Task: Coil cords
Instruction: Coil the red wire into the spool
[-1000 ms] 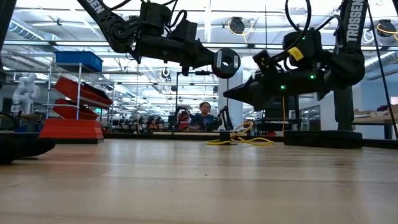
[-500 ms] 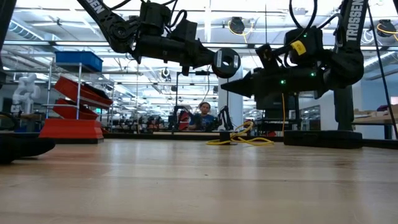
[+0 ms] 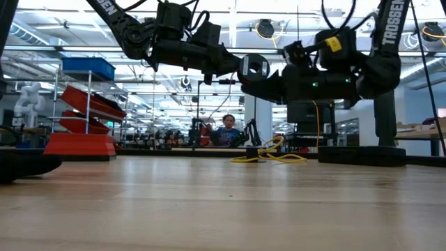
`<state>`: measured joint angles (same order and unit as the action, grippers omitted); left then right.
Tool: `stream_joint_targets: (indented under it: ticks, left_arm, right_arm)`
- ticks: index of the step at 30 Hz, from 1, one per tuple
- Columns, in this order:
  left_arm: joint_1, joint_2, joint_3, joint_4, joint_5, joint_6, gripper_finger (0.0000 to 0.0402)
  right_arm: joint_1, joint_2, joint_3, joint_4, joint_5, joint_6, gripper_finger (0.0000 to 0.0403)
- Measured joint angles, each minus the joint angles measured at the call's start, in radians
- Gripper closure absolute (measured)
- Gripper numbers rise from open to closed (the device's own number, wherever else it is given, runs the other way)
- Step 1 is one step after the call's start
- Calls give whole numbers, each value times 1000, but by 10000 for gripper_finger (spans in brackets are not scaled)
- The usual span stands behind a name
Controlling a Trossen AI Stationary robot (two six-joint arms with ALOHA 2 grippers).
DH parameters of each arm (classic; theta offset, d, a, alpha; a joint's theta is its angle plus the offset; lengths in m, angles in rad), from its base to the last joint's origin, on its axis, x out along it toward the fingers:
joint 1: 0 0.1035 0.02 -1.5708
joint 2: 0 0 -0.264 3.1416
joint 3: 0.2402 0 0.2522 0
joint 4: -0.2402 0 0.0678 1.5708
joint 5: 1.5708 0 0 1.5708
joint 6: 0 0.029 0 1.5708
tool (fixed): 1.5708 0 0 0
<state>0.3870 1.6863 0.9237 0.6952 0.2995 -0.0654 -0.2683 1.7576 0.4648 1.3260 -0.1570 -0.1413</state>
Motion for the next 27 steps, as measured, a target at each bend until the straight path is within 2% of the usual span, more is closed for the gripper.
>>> stream_joint_targets:
  ticks: [8,14,16,27]
  left_arm:
    - [-1,0,0,11,2,0,401]
    - [-3,0,0,52,13,0,401]
    - [-5,0,0,70,13,0,401]
    - [-22,0,0,146,12,-4,401]
  right_arm:
    - [-21,0,48,-38,24,53,286]
    - [-26,29,67,-29,-12,138,286]
    - [-24,55,76,5,-33,164,286]
    - [-11,167,114,178,-3,206,286]
